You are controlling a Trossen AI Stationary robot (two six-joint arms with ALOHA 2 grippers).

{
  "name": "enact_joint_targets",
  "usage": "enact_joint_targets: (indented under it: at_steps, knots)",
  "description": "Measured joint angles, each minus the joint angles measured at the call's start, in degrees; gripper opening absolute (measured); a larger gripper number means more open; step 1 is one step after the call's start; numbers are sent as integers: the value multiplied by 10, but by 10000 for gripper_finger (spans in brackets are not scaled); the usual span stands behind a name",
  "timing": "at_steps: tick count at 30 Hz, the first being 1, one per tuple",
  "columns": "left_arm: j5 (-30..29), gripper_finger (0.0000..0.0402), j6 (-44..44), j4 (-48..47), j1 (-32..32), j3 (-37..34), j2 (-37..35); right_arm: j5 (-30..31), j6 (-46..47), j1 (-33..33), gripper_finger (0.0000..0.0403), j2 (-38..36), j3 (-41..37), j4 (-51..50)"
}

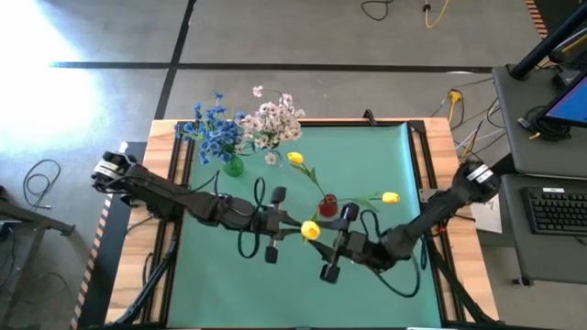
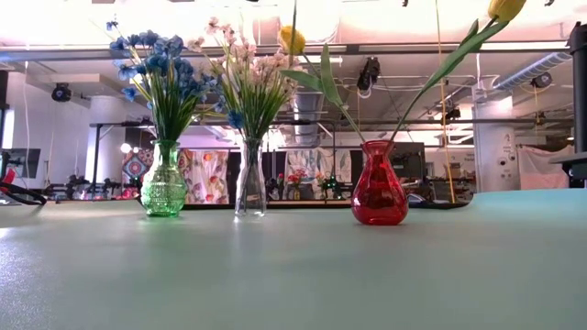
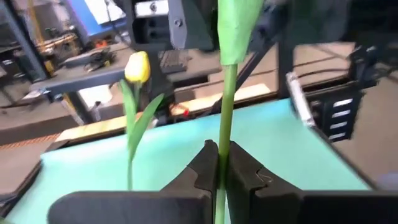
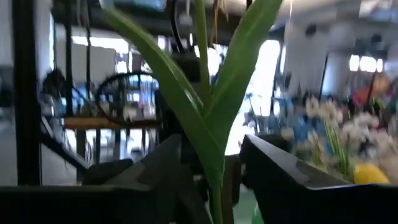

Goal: Sort flowers into vase by color
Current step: Put the yellow flower into the red vase

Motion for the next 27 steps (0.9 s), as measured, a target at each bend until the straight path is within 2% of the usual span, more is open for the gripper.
enact_joint_targets:
  at_steps: [7, 9, 12, 16, 23, 27]
  knots:
    - [-18, 0, 16, -7, 0, -1, 0, 13, 210, -14, 216, -38, 96, -365]
    - [-18, 0, 19, -4, 0, -1, 0, 13, 234, -19, 223, -37, 121, -428]
    - [-21, 0, 19, -2, 0, -1, 0, 13, 232, -23, 221, -28, 144, -443]
    - [-21, 0, 19, -1, 0, -1, 0, 13, 218, -22, 177, -23, 153, -439]
    - [-22, 7, 11, 8, 0, -1, 0, 13, 211, -22, 32, -24, 153, -440]
    - [-21, 42, 9, 6, -1, -1, -7, 10, 210, -22, 23, -25, 153, -441]
